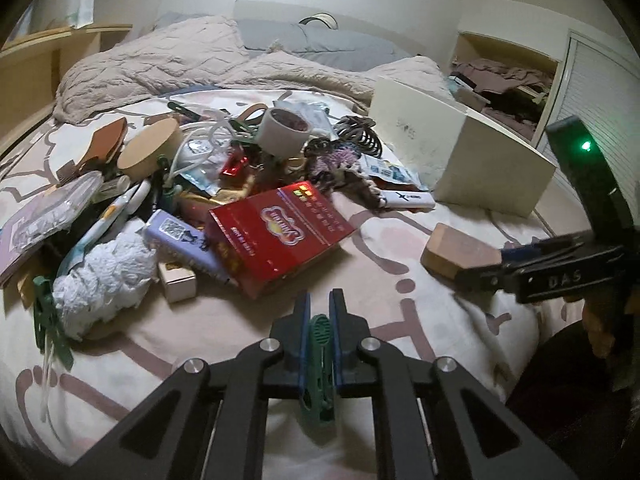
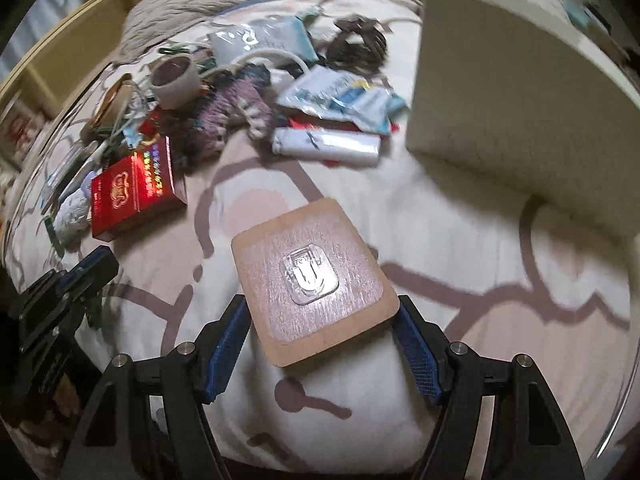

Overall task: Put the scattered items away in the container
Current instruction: 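Align left gripper on the green clip while right gripper centers on the coaster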

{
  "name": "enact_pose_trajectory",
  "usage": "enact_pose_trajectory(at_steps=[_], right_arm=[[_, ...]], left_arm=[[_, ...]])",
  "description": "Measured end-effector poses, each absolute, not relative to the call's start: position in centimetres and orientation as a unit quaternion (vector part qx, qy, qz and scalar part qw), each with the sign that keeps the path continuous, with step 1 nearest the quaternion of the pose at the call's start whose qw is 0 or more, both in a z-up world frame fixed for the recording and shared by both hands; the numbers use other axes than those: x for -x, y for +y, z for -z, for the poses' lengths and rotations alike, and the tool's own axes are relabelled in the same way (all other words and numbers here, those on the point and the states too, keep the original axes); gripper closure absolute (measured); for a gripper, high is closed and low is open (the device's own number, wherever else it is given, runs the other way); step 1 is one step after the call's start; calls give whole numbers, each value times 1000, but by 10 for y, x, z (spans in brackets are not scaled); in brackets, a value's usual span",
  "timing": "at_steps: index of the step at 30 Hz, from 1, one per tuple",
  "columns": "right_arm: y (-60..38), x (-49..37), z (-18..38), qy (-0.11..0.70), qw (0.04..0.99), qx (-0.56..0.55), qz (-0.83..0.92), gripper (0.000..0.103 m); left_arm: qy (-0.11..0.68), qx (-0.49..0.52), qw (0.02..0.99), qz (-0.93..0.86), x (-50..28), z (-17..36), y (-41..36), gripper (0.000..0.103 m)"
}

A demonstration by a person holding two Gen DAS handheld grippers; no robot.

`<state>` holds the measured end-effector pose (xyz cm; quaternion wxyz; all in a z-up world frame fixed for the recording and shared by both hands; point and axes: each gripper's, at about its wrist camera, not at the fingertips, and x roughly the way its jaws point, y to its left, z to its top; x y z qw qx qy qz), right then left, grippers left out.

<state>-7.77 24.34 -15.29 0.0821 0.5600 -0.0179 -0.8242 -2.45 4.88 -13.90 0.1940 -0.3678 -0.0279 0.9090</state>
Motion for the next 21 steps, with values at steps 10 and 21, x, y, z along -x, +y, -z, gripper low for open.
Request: enact_pose_trajectory(at_steps=[10, 21], right_arm=[[242, 64, 154, -80, 90, -545, 830, 28], [232, 50, 154, -98, 77, -510, 851, 20]], left_arm=[[-48, 383, 170, -907, 18, 145, 28, 46], [-83, 367, 166, -912, 4, 142, 10, 46]])
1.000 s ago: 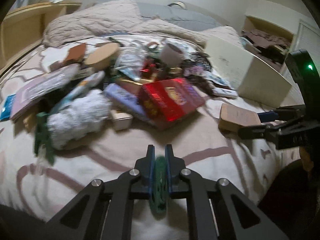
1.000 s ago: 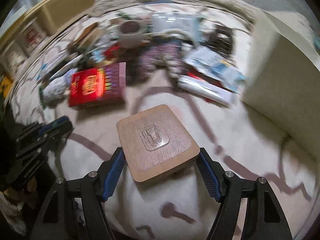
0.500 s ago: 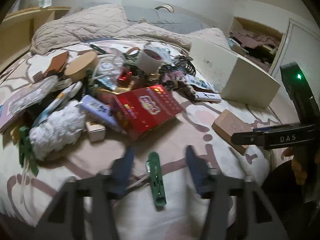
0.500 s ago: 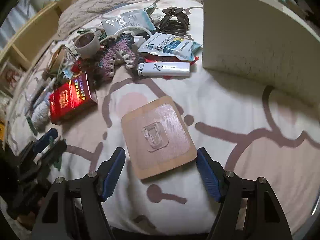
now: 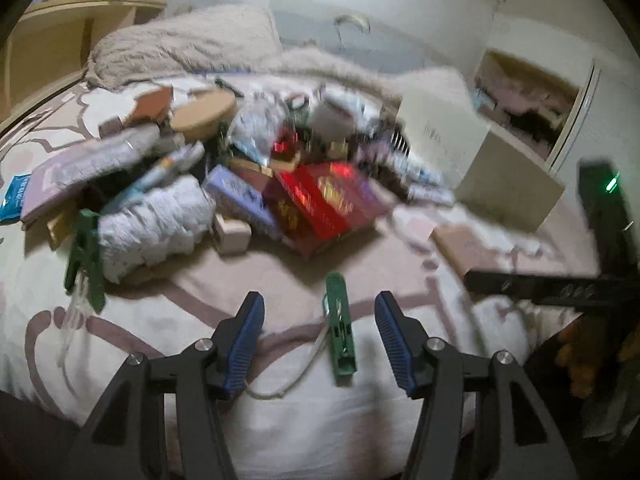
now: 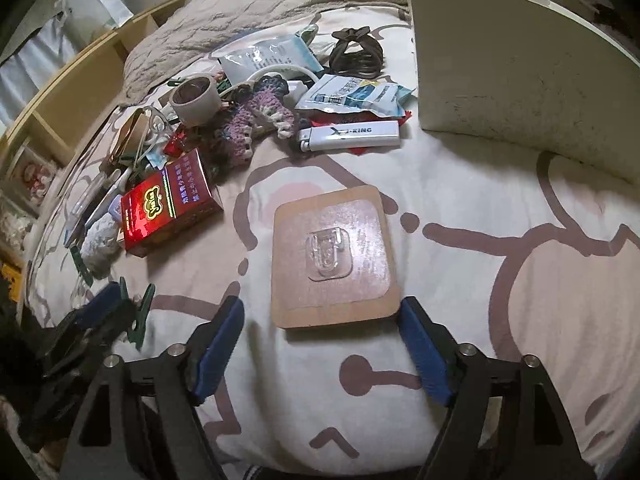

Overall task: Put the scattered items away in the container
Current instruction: 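Align left gripper on the green clip while right gripper centers on the coaster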

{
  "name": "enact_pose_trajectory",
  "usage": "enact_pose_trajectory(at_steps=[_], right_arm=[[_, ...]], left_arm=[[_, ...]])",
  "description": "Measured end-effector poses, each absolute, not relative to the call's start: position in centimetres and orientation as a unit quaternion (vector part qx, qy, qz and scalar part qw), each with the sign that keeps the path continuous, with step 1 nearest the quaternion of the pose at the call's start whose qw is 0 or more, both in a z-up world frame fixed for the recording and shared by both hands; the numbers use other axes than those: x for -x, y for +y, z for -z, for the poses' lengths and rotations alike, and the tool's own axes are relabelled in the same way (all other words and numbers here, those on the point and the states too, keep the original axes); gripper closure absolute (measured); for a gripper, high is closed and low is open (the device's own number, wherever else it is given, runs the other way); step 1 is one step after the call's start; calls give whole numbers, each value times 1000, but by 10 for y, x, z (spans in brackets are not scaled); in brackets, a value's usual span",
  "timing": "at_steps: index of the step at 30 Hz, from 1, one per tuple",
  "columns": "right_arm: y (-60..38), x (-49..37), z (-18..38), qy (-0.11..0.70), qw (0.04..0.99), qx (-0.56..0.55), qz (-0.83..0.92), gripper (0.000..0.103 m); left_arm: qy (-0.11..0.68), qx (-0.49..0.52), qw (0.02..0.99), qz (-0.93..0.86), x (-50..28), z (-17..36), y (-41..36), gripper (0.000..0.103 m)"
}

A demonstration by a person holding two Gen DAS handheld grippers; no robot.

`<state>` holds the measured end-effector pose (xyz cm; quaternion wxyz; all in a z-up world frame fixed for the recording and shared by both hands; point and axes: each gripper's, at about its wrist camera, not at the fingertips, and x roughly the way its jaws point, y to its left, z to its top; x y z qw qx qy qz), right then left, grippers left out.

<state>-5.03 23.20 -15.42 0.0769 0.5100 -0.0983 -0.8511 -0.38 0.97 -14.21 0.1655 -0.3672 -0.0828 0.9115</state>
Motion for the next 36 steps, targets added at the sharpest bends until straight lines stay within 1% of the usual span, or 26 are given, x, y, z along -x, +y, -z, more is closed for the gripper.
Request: enact_pose_trajectory(at_steps=[1, 2, 4, 7, 10, 17, 22, 25, 29, 30, 32, 36], right_arm=[[231, 49, 155, -99, 73, -506, 854, 19], [229, 48, 155, -98, 70, -502, 856, 17], [226, 48, 156, -89, 66, -500, 859, 16], [226, 47, 155, -92, 68, -496, 861, 14], [236, 47, 154, -123, 75, -490, 860, 14], [250, 46, 152, -179, 75, -478, 857, 14], [258, 47, 152, -206, 76, -473, 853, 14], [259, 47, 151, -210, 75, -472, 853, 14], [259, 46, 150, -209, 76, -472, 853, 14], [259, 46, 151, -209, 76, -472, 853, 14], [259, 46, 151, -207, 76, -472, 853, 14], [258, 46, 151, -206, 77, -473, 853, 14]], left_arm=[[-83, 360, 167, -914, 2, 139, 9, 44], [-79, 355, 168, -916, -1, 135, 8, 36], [-64, 353, 167, -918, -3, 135, 11, 29], [-58, 385, 184, -903, 0, 143, 17, 29], [-65, 421, 206, -881, -1, 152, 21, 29], [-94, 439, 266, -853, -13, 152, 27, 29], [-94, 439, 310, -838, -16, 149, 43, 29], [-80, 441, 325, -833, -19, 148, 51, 29], [-56, 436, 300, -846, -21, 145, 49, 28], [-47, 434, 283, -854, -21, 144, 48, 26], [-31, 428, 254, -867, -20, 145, 44, 13], [10, 415, 216, -884, -15, 148, 45, 11]])
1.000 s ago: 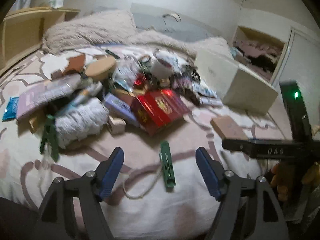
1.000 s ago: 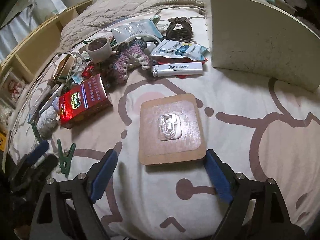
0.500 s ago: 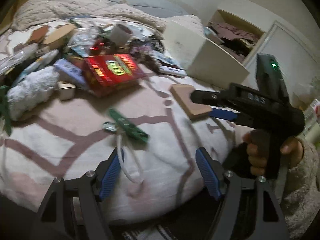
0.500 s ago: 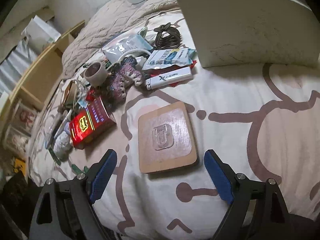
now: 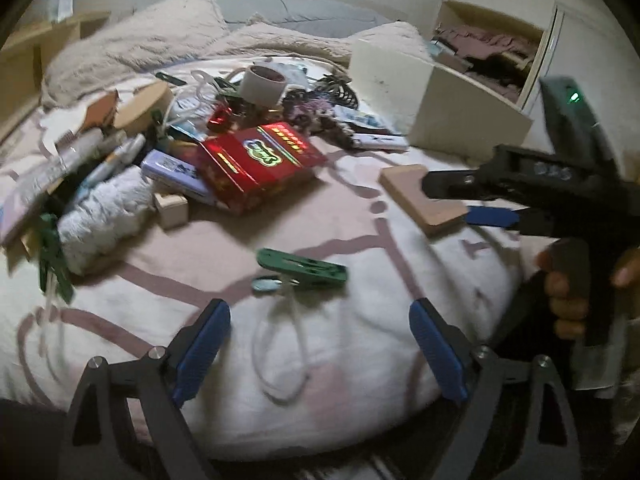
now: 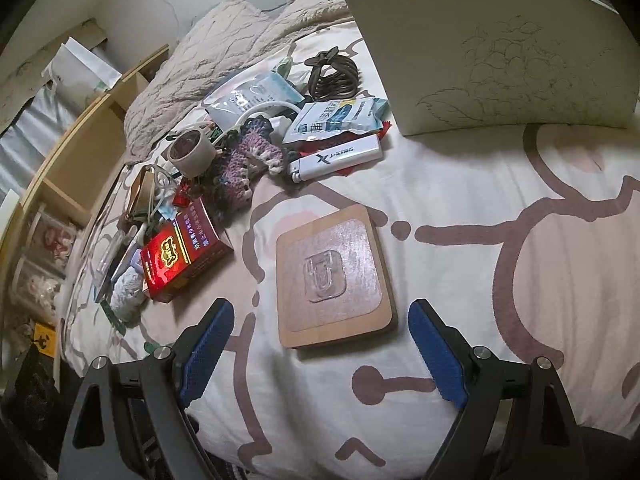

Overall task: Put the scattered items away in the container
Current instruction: 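Align left gripper on the green clip while right gripper centers on the coaster, then close left gripper on the green clip while right gripper closes on the coaster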

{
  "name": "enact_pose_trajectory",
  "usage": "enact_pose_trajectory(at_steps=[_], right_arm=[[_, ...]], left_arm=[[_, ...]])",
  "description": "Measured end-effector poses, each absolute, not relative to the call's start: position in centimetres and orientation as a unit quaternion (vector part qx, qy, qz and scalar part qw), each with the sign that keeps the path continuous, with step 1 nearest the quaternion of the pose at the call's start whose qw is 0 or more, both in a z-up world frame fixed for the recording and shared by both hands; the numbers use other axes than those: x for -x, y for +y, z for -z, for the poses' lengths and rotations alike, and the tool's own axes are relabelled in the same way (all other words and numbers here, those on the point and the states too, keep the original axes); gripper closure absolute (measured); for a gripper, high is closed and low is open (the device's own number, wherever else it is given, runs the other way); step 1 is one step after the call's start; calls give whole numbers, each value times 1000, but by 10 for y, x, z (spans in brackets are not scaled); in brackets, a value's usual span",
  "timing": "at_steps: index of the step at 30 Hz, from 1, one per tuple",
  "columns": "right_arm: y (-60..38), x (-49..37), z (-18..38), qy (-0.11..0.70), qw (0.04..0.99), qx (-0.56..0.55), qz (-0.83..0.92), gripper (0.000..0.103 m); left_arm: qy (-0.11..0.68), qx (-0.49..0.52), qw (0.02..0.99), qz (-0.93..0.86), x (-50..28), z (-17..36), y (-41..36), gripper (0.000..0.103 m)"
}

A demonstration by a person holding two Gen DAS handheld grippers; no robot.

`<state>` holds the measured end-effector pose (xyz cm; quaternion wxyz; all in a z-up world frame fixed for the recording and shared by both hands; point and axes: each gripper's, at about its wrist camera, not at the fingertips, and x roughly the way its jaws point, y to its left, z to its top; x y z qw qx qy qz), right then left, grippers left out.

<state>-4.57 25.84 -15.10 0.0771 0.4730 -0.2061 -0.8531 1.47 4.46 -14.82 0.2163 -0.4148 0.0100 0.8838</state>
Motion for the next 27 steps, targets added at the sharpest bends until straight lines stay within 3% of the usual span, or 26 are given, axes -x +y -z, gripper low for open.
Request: enact_pose_trajectory(at_steps=[9, 14, 27], right_arm=[[258, 45, 145, -186, 61, -456, 868, 14], [254, 49, 142, -147, 21, -441, 885, 14], [234, 67, 159, -74, 11, -482, 873, 16]], left_arm=[[41, 404, 218, -887, 2, 153, 60, 14], [31, 407, 187, -894, 9, 156, 60, 34], [-1, 410, 188, -892, 12, 162, 50, 38]])
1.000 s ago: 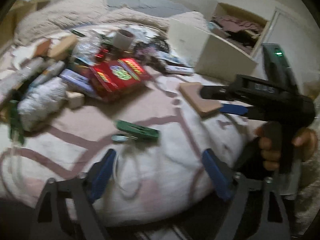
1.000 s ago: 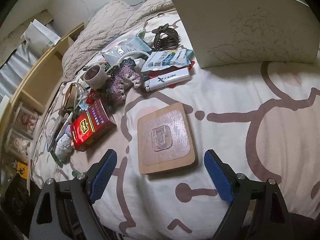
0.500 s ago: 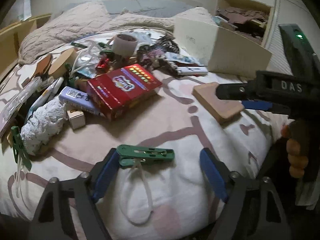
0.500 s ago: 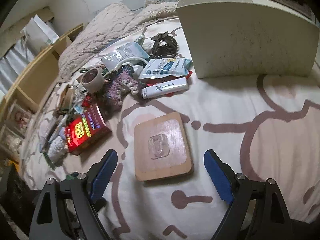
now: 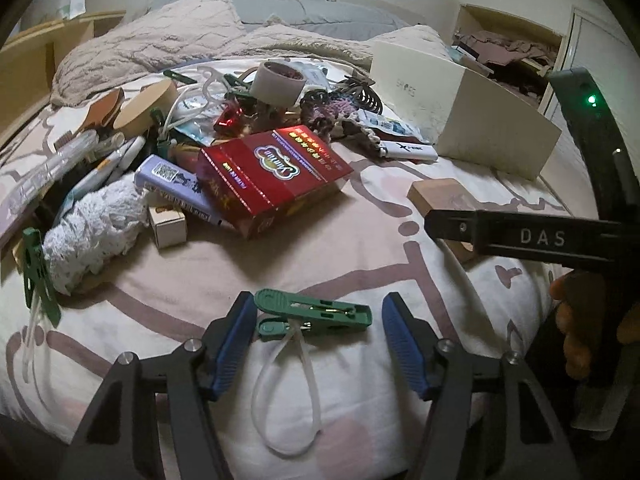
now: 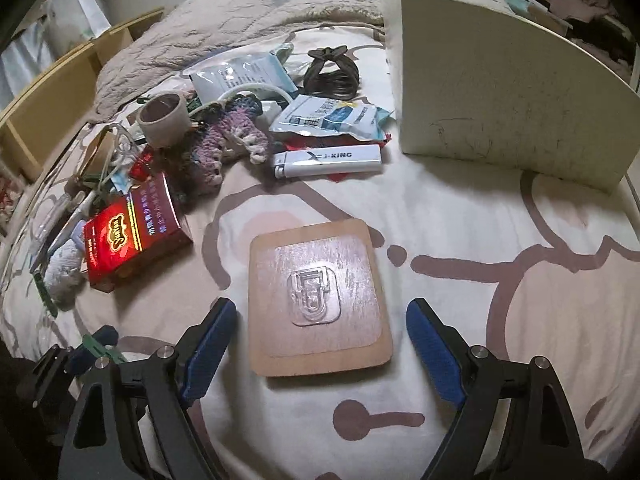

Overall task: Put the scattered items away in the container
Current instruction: 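Close left gripper on the green clip while right gripper closes on the coaster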

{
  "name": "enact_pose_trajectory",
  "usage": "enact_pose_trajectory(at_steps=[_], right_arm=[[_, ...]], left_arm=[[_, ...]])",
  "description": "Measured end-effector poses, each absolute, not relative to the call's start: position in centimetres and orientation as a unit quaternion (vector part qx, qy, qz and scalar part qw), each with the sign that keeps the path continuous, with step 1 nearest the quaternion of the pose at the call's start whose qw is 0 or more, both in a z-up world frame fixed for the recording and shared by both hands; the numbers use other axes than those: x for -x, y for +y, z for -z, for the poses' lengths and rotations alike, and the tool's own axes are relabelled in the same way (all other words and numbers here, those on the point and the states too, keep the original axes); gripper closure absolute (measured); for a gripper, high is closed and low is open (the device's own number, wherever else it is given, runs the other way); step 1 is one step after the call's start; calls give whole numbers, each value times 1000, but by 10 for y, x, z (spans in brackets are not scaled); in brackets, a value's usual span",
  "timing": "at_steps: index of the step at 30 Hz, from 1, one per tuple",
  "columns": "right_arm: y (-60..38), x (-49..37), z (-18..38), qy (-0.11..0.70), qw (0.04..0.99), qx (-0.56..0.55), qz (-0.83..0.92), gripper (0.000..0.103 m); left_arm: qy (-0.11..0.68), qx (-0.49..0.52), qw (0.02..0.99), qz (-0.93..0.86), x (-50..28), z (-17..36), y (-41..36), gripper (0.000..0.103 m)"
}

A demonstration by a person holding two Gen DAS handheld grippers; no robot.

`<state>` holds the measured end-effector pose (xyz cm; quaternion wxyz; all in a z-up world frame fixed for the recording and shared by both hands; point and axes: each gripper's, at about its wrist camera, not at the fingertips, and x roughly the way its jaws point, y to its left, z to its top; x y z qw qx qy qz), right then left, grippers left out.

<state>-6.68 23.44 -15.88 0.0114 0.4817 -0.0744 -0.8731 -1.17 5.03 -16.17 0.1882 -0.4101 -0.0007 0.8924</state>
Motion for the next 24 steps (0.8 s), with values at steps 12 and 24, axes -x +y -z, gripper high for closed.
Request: enact_pose_trajectory(at_steps=[12, 24], right_arm=[[224, 66, 157, -31, -8, -471, 881, 36], [228, 53, 148, -61, 10, -450, 891, 37]], left_arm=[[7, 395, 176, -902, 8, 162, 49, 50], [9, 380, 181, -907, 0, 158, 46, 50]])
